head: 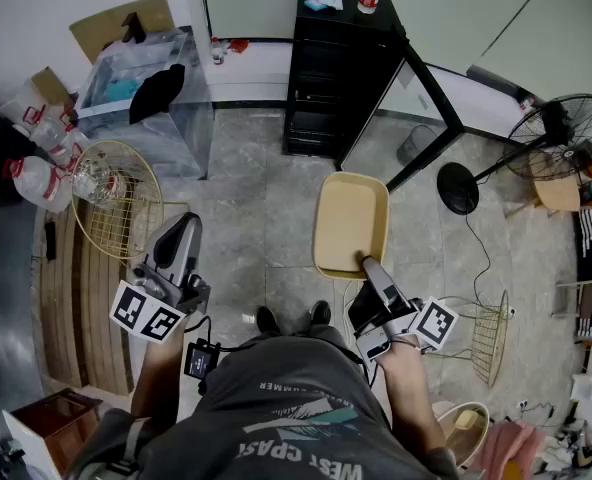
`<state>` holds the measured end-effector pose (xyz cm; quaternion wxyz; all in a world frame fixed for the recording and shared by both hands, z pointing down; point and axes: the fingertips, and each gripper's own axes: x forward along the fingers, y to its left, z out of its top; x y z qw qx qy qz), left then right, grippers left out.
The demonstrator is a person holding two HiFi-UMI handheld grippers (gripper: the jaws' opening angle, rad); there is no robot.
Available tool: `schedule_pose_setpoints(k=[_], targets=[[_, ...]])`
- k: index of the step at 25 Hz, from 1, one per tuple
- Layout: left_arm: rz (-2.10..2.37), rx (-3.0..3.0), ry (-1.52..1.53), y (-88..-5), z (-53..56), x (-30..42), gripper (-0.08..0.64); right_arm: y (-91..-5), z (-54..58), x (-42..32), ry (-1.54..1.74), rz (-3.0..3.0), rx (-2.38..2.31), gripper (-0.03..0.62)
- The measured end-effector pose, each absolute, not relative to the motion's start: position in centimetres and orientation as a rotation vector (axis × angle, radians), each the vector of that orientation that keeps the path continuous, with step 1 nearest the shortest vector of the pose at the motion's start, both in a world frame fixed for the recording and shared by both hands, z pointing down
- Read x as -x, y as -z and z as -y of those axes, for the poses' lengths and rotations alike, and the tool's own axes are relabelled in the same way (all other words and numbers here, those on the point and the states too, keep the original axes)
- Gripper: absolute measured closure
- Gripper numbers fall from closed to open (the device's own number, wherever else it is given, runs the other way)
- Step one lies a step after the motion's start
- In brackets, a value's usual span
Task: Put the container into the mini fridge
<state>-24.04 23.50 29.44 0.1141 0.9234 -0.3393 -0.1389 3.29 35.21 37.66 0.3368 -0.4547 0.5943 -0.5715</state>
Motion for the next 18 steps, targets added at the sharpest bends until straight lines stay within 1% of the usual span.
schedule_pose_setpoints(k=[10, 18], targets=[[0.956, -2.734, 0.380, -29.8, -23.2, 24.5, 0.534, -37.8, -34.5, -2.1, 1.484, -1.526, 1.181, 0.321], [0.924, -2.734, 0.357, -30.4, -22.2, 23.4, 0.535, -39.1, -32.9, -3.1, 1.510, -1.467, 1.170, 0.321]])
